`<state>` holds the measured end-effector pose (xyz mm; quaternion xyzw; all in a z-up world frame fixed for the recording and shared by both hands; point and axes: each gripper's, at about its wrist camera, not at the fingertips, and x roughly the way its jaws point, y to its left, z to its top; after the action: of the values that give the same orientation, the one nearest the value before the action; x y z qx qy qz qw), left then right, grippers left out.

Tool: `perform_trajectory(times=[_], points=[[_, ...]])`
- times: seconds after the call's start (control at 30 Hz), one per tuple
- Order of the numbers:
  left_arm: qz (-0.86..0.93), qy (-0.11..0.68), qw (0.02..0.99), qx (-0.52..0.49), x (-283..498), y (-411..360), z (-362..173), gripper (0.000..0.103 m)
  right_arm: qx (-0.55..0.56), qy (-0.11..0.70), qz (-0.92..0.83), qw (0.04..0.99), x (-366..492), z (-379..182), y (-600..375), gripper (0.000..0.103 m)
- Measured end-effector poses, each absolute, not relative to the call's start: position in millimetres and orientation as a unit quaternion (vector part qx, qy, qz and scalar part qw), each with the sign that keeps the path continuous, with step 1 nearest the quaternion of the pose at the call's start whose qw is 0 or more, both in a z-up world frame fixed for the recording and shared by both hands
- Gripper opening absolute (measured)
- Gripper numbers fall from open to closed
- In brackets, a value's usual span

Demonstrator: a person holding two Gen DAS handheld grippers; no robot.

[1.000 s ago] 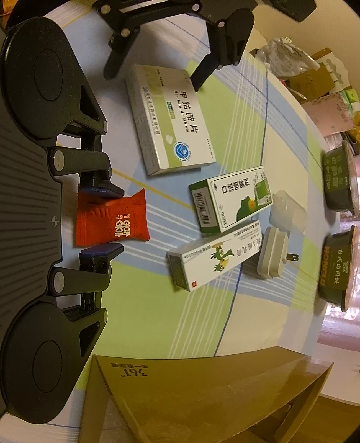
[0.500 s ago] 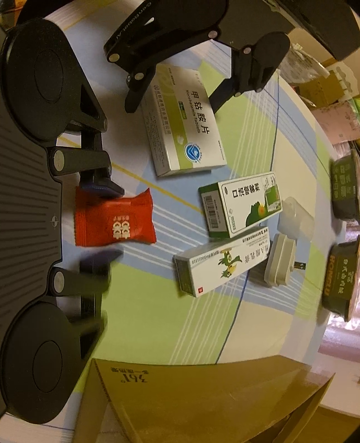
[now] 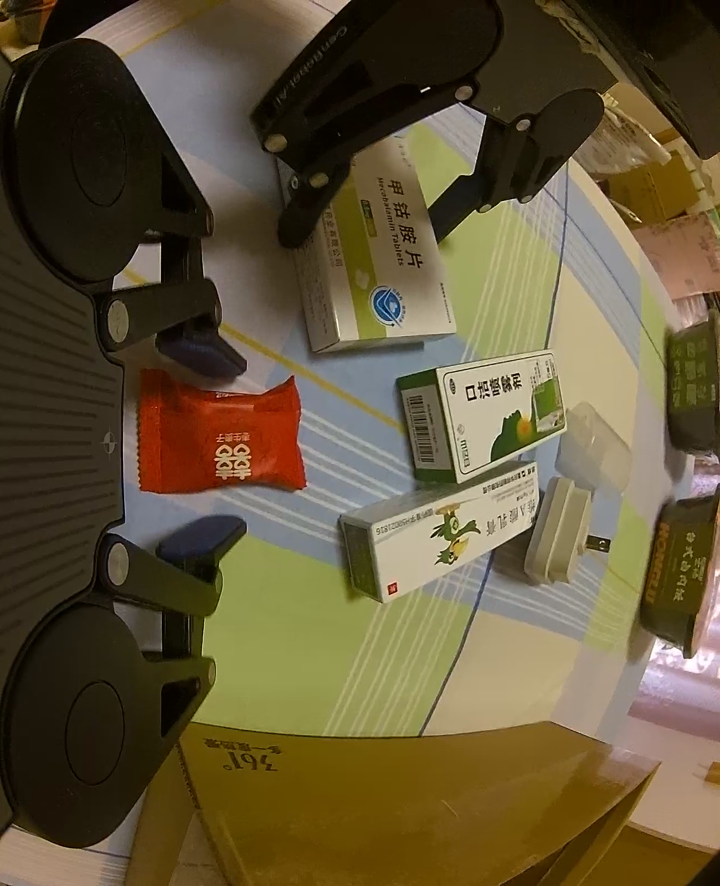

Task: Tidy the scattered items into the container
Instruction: 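Grasp the white Mecobalamin box with the left gripper while the right gripper holds the candy, then carry the Mecobalamin box and red candy over the cardboard box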

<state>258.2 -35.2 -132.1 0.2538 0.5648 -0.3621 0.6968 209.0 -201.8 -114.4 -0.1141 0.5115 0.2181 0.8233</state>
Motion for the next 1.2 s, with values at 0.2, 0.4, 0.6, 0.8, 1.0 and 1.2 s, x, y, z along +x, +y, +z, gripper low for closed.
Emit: perform_trajectory(times=[0.2,0.4,0.6,0.8,1.0,1.2], points=[[-0.356,0.564,0.698,0.261,250.5,-37.5,-130.4,0.067,-0.115,0.508,0.214,0.827,208.6,-111.8,-204.3,0.033],[-0.337,0.571,0.712,0.233,227.7,-27.4,-123.7,0.067,-0.100,0.497,0.202,0.838,194.6,-102.0,-212.4,0.033],[-0.329,0.570,0.725,0.202,220.1,-33.1,-105.6,0.067,-0.087,0.483,0.190,0.850,176.2,-78.0,-221.0,0.033],[-0.326,0.549,0.744,0.198,212.1,-67.7,-69.6,0.067,-0.081,0.456,0.164,0.871,162.5,-38.0,-242.1,0.033],[-0.322,0.509,0.776,0.185,207.3,-109.5,-11.4,0.067,-0.074,0.423,0.130,0.894,157.7,5.8,-279.2,0.033],[-0.329,0.469,0.800,0.181,214.1,-176.9,34.9,0.067,-0.063,0.389,0.092,0.915,166.0,47.9,-328.3,0.033]])
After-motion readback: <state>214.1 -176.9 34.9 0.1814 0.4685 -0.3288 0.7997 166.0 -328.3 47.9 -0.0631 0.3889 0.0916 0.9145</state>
